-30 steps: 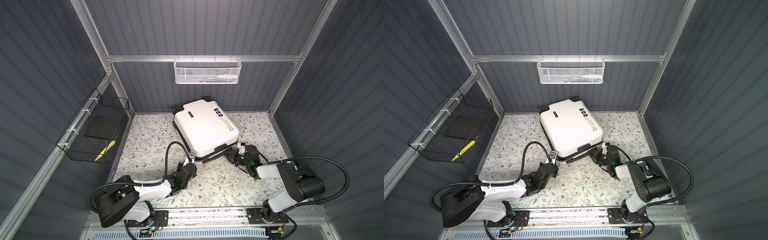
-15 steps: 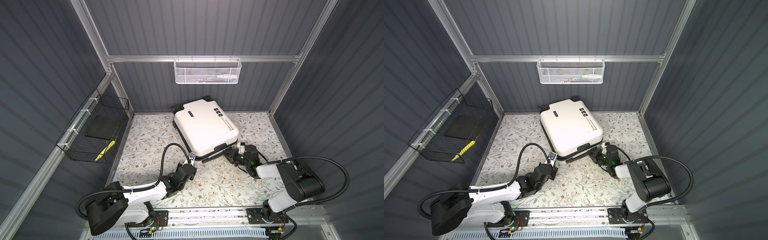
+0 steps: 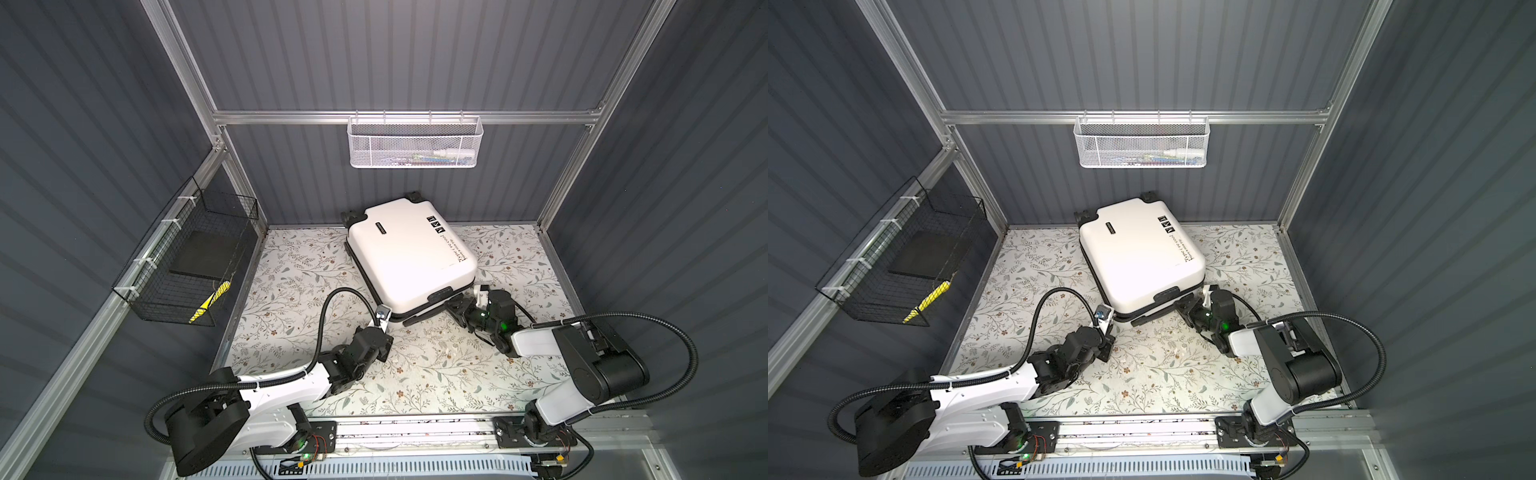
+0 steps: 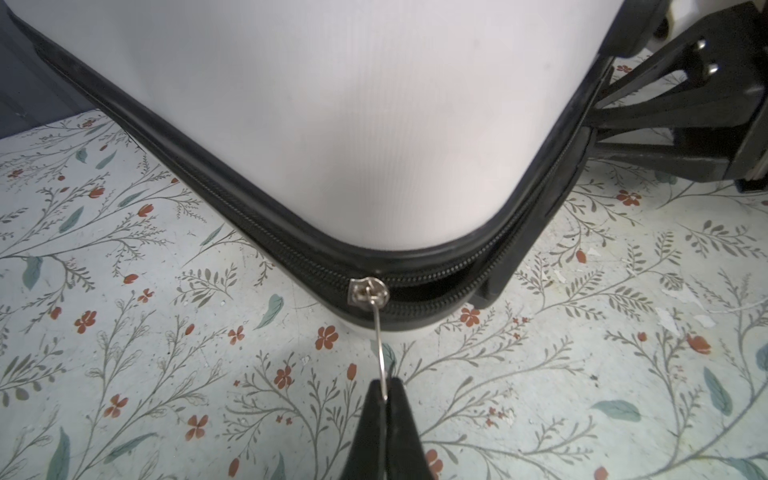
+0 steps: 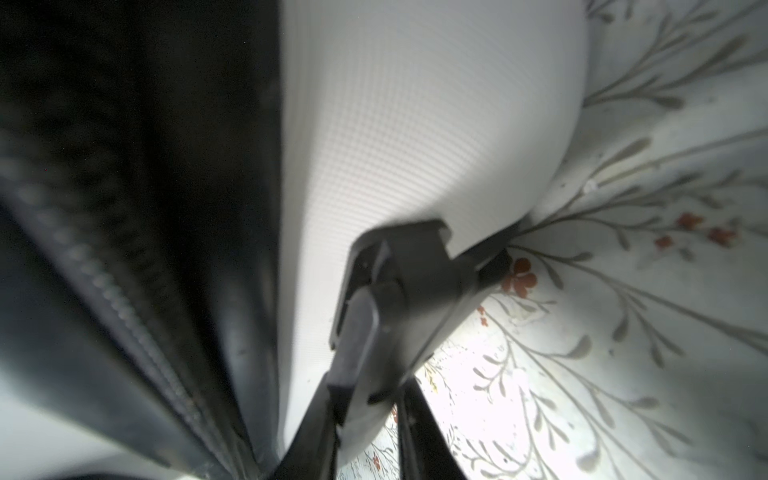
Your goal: Pack the luggage
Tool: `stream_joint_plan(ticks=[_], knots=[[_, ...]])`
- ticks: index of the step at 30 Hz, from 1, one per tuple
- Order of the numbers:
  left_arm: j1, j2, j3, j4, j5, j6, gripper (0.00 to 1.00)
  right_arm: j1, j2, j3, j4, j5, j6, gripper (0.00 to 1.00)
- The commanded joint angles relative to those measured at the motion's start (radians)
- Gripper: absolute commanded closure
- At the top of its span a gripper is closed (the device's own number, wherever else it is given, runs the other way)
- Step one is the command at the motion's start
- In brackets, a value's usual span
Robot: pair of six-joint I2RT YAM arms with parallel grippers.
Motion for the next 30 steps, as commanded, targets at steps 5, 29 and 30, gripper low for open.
stream_joint_plan(ticks=[5, 29, 30], knots=[[-0.015, -0.053, -0.008, 0.079, 0.173, -0.057, 1.00, 0.067, 0.009, 0.027, -0.036, -0.008, -0.043, 1.00], [-0.046, -0.039, 0.027, 0.116, 0.271, -0.095, 1.00, 0.155, 0.019, 0.063, -0.064, 0.034, -0.043, 1.00], [-0.052, -0.039, 0.032, 0.115, 0.269, -0.093, 1.00, 0.155, 0.021, 0.063, -0.065, 0.035, -0.042, 1.00]])
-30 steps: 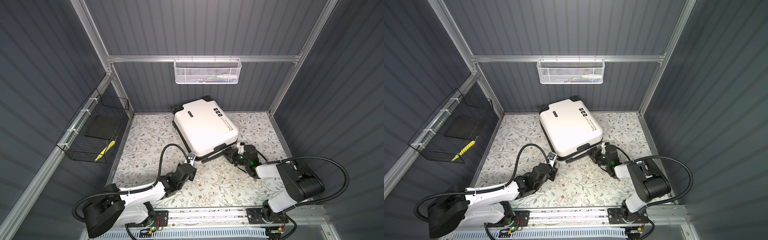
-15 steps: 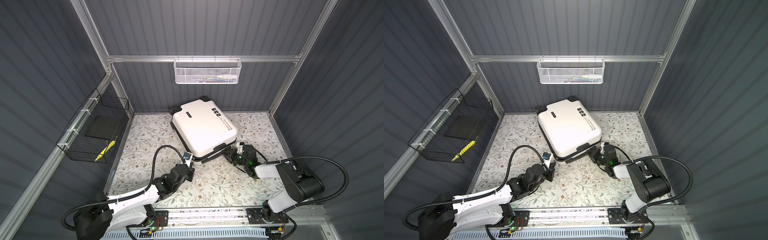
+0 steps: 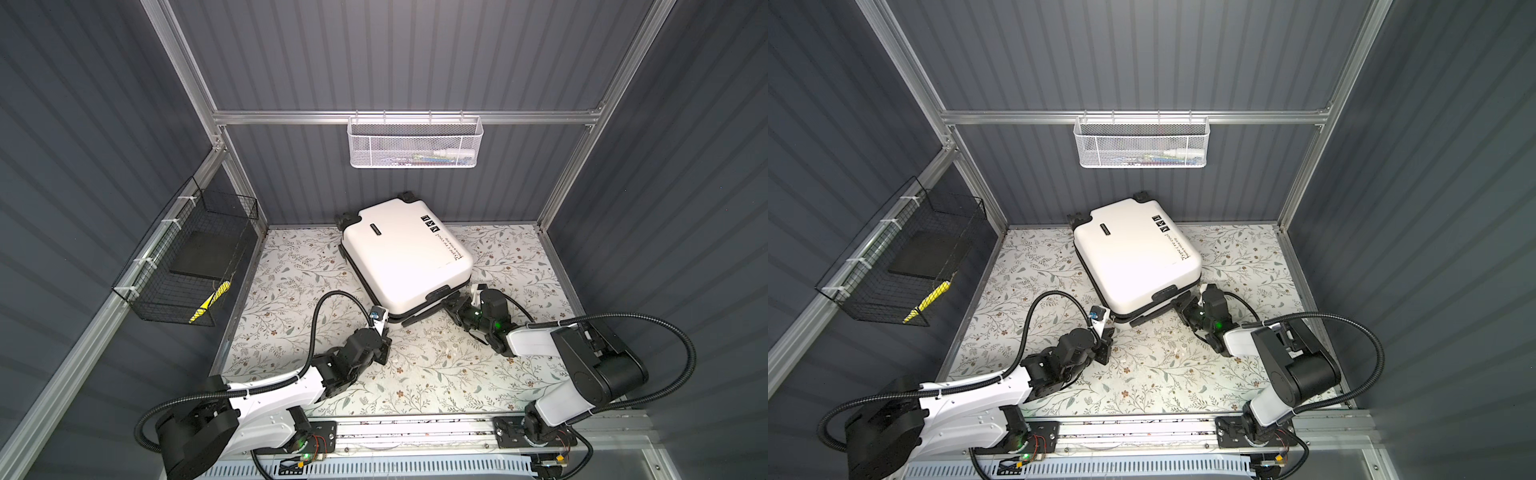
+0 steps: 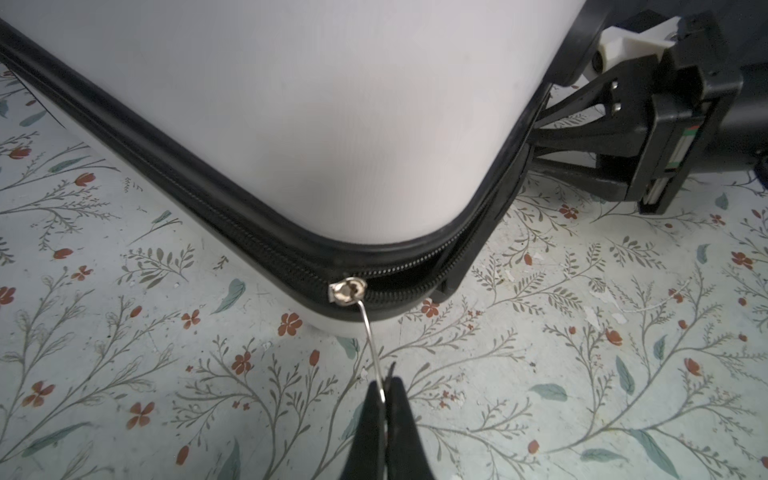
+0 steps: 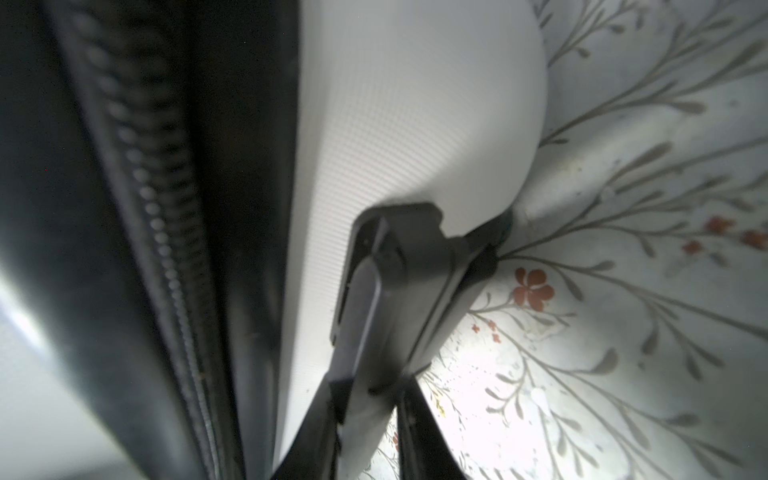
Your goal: Pack the luggage
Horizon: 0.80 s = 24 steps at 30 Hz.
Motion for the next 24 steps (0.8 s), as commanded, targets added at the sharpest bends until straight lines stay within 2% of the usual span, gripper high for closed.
stream_joint_plan(ticks=[1, 11, 18, 24], knots=[[-0.058, 0.004, 0.066, 0.109, 0.167, 0.008, 1.00, 0.076, 0.027, 0.030, -0.025, -0.106, -0.066, 1.00], [-0.061, -0.120, 0.056, 0.054, 0.139, 0.020, 1.00, 0.075, 0.036, 0.030, -0.030, -0.098, -0.067, 1.00], [-0.066, -0.069, 0.056, 0.091, 0.179, 0.010, 1.00, 0.093, 0.036, 0.044, -0.040, -0.092, -0.067, 1.00], [-0.117, -0.011, 0.095, 0.104, 0.170, 0.024, 1.00, 0.115, 0.044, 0.065, -0.047, -0.084, -0.066, 1.00]])
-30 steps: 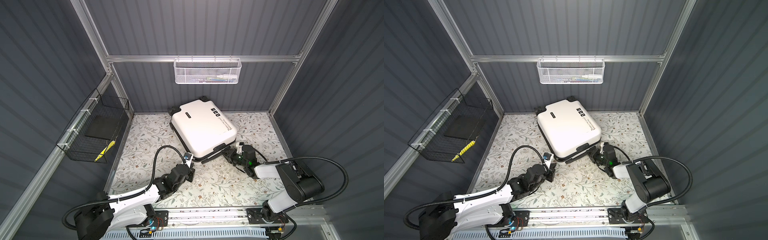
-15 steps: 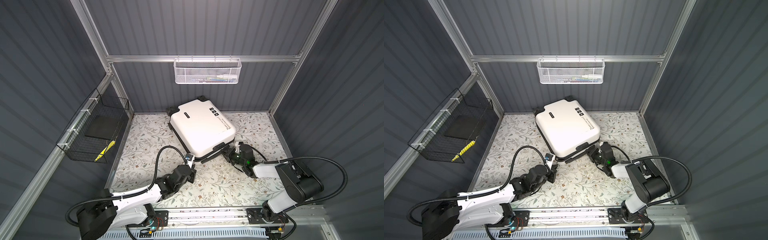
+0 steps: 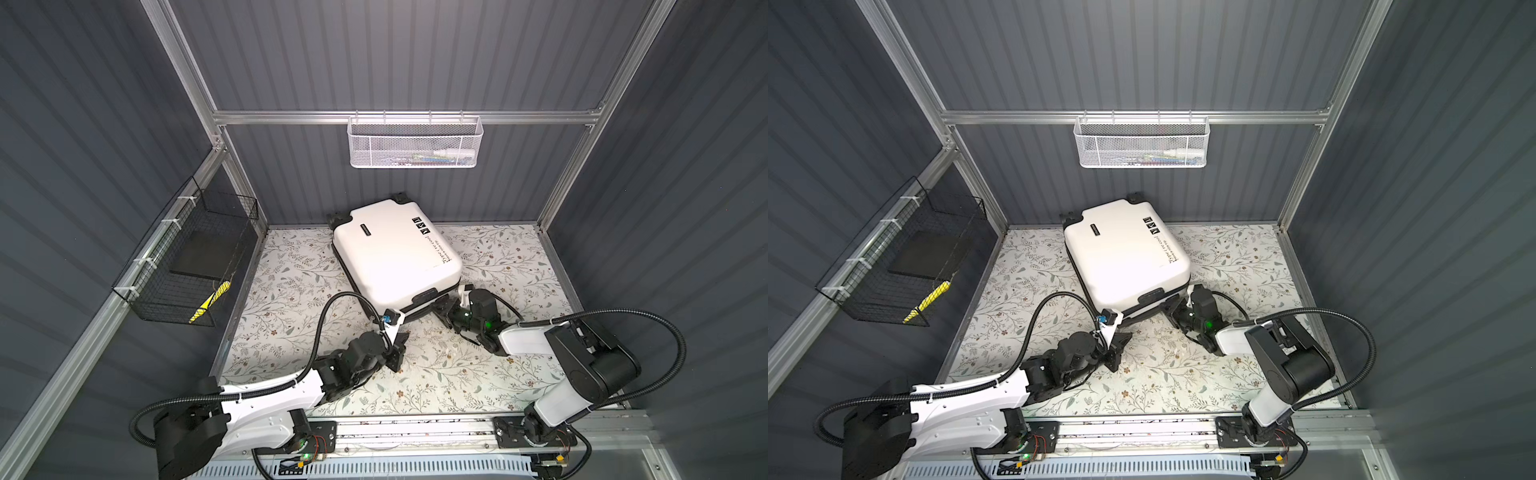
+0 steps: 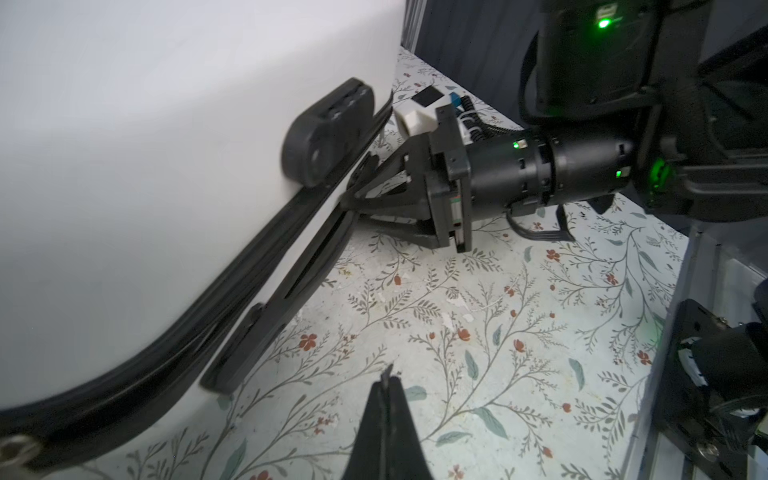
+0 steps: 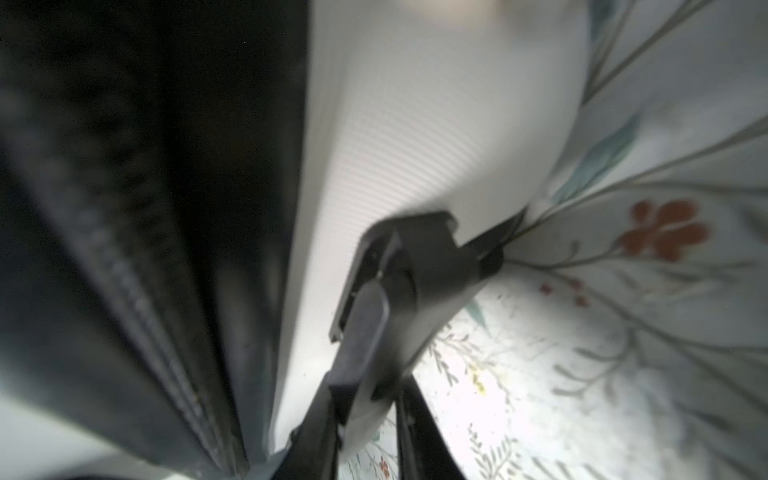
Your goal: Pack the luggage
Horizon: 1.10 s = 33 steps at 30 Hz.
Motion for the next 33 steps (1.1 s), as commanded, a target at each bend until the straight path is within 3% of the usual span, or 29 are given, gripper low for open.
stream_joint_plan(ticks=[1, 5, 8, 11, 14, 21, 23, 27, 33], knots=[[-0.021, 0.020, 0.043, 0.034, 0.021, 0.027, 1.00, 0.021, 0.013, 0.017, -0.017, -0.057, -0.069, 1.00], [-0.022, -0.017, 0.034, 0.013, -0.039, 0.022, 0.99, 0.020, 0.010, 0.009, -0.013, -0.059, -0.070, 1.00], [-0.022, -0.072, 0.032, -0.021, -0.105, 0.014, 0.76, 0.020, 0.002, -0.005, -0.007, -0.074, -0.070, 1.00], [-0.022, -0.124, 0.047, -0.076, -0.170, 0.009, 0.60, 0.009, -0.020, -0.022, -0.006, -0.106, -0.071, 0.70], [-0.022, -0.170, 0.082, -0.132, -0.232, 0.005, 0.42, -0.012, -0.075, -0.049, -0.026, -0.135, -0.072, 0.47], [0.000, -0.204, 0.229, -0.293, -0.386, -0.004, 0.07, -0.099, -0.318, -0.071, -0.285, -0.146, -0.167, 0.34], [0.061, -0.193, 0.285, -0.360, -0.375, -0.025, 0.01, -0.150, -0.412, -0.043, -0.422, -0.139, -0.222, 0.31], [0.283, -0.179, 0.339, -0.413, -0.203, -0.086, 0.00, -0.285, -0.542, 0.053, -0.637, -0.145, -0.316, 0.29], [0.597, -0.077, 0.437, -0.437, 0.037, -0.150, 0.00, -0.450, -0.500, 0.249, -0.727, -0.232, -0.357, 0.26]])
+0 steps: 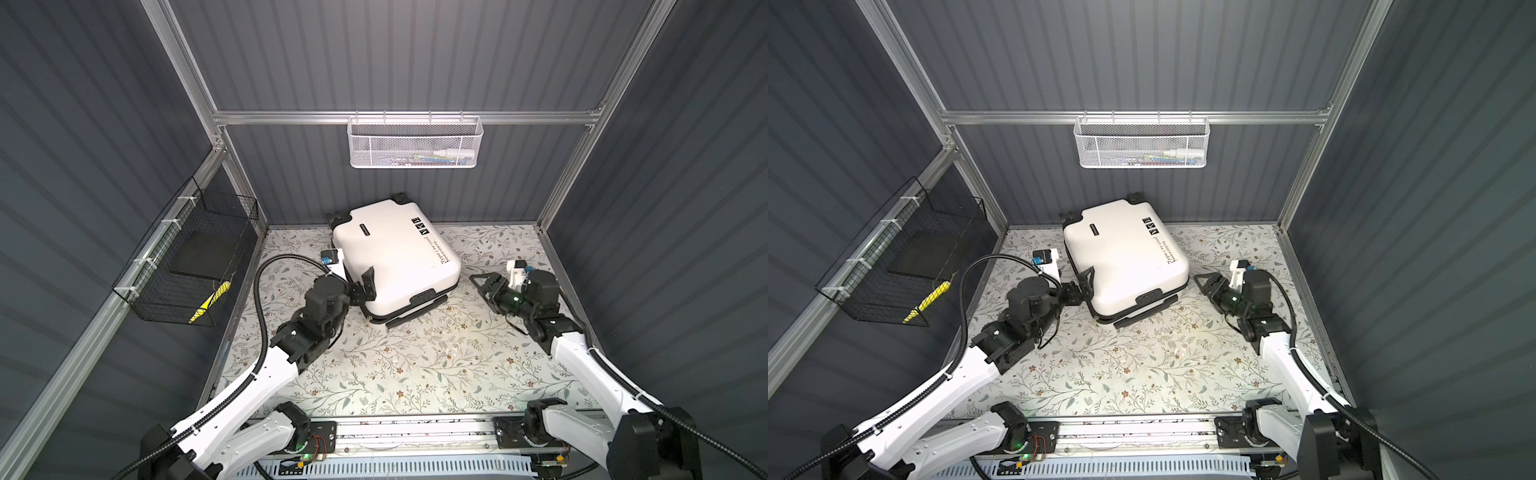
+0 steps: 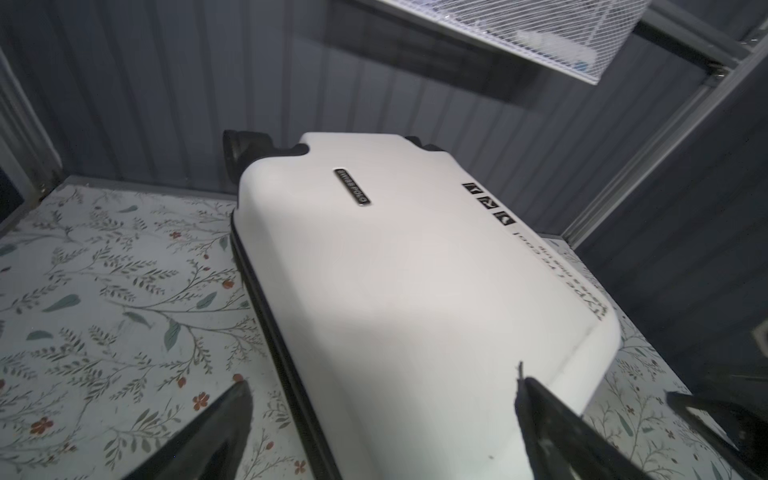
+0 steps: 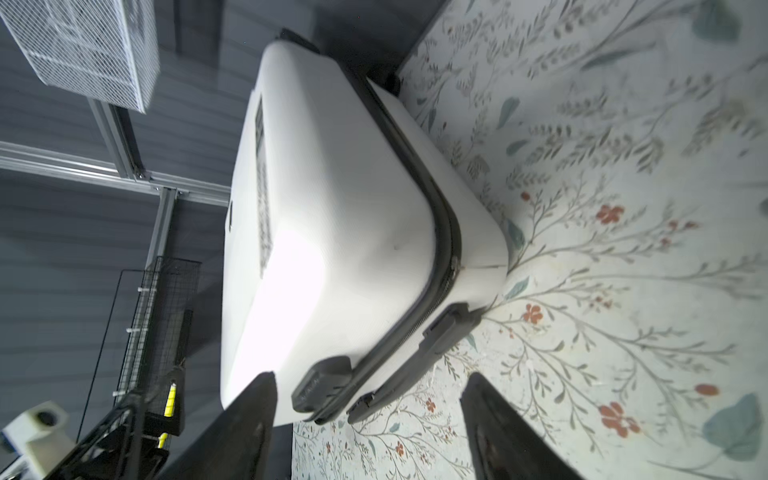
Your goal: Pack the luggage
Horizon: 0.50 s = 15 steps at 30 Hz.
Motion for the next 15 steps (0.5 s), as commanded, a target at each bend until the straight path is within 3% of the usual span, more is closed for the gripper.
stream_joint_plan(ticks=[1, 8, 11, 15], knots=[[0.153, 0.069, 0.076, -0.046, 0.210, -0.069, 0.00, -0.052, 0.059, 0.110, -0.111, -0.064, -0.059, 0.26], [0.507, 0.316, 0.144, 0.114, 0.555, -0.252, 0.00, -0.084, 0.263, 0.372, -0.154, -0.103, -0.081, 0.22], [0.562, 0.411, 0.162, 0.196, 0.636, -0.293, 0.00, -0.083, 0.356, 0.457, -0.144, -0.133, -0.067, 0.21], [0.570, 0.485, 0.160, 0.309, 0.704, -0.313, 0.00, -0.084, 0.453, 0.522, -0.097, -0.168, -0.022, 0.21]])
